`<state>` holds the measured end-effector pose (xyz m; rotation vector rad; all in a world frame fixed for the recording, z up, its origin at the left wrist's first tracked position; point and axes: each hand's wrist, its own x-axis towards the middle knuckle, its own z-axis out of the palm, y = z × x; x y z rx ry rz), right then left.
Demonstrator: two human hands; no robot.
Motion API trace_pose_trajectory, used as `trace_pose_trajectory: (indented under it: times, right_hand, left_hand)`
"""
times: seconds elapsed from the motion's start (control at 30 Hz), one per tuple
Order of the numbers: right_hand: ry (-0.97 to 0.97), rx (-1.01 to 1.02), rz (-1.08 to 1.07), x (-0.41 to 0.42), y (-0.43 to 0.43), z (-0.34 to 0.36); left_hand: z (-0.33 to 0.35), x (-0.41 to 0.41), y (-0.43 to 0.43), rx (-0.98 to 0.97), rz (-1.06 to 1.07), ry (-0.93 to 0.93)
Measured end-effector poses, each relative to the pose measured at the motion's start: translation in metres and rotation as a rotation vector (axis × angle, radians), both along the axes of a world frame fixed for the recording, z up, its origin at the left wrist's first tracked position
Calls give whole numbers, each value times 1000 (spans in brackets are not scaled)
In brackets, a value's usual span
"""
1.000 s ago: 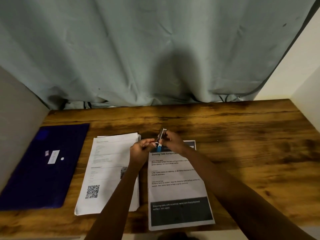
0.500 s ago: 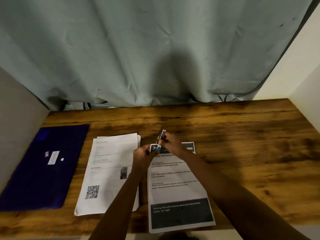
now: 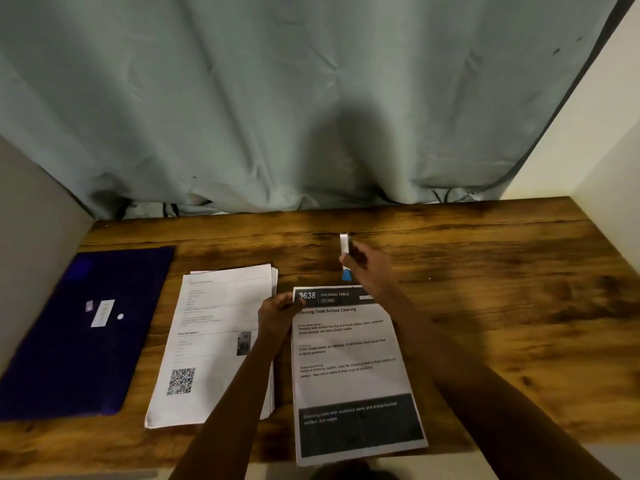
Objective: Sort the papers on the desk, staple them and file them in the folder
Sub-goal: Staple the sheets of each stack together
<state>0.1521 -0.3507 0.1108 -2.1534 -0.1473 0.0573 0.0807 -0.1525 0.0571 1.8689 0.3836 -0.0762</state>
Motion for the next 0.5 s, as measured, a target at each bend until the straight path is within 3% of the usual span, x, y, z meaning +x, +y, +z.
trace_pose_trajectory:
  times: [0.1,0.23,0.5]
  right_hand:
    - [122,-379,-154,3,-32,-11]
    - [301,-672,-329,-6,-65,-30]
    - [307,-686,-425,-26,-94,-61]
  left_hand:
    - [-2,1,-2,6,19,18]
    - [-2,5,-7,49,35,41]
    - [-7,10,-12,63,73,98]
